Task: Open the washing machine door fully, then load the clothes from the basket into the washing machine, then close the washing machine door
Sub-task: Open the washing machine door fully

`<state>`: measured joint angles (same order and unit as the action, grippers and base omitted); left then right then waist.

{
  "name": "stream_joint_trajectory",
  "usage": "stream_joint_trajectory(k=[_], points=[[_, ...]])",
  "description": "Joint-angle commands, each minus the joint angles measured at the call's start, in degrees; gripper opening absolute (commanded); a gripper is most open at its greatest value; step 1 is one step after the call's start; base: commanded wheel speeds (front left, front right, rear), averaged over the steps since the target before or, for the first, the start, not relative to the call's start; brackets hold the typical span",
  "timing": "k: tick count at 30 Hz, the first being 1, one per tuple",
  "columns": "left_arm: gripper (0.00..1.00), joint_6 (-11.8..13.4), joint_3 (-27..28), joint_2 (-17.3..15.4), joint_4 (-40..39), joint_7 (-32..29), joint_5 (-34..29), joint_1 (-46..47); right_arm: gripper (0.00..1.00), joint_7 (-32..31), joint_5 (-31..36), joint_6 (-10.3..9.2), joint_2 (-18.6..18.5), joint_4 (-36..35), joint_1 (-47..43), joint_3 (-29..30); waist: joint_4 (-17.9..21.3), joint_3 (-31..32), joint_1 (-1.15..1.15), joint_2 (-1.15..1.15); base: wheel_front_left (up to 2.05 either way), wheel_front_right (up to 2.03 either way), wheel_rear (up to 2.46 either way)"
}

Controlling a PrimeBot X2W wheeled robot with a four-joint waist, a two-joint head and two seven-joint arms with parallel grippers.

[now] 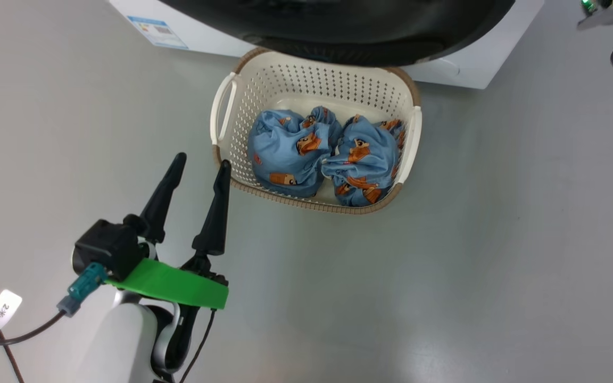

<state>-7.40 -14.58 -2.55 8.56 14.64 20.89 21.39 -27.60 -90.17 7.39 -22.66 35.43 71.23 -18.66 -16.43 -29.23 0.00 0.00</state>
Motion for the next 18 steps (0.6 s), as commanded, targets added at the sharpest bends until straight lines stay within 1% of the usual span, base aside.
stream_joint_trajectory(k=[1, 18], points=[[1.0, -0.1, 2.1, -1.8, -1.0, 0.4, -0.9, -0.8, 0.0, -0.6, -0.1, 0.1, 2.1, -2.4, -1.6, -0.8, 0.6, 1.1, 0.0, 0.0, 0.0, 0.0, 0.0], [1.0, -0.1, 2.9, -2.4, -0.3, 0.4, -1.9, -5.3, 0.0, -3.5, -0.4, 0.1, 3.6, -5.1, -9.6, -3.1, 2.0, 7.9, 0.0, 0.0, 0.0, 0.0, 0.0]])
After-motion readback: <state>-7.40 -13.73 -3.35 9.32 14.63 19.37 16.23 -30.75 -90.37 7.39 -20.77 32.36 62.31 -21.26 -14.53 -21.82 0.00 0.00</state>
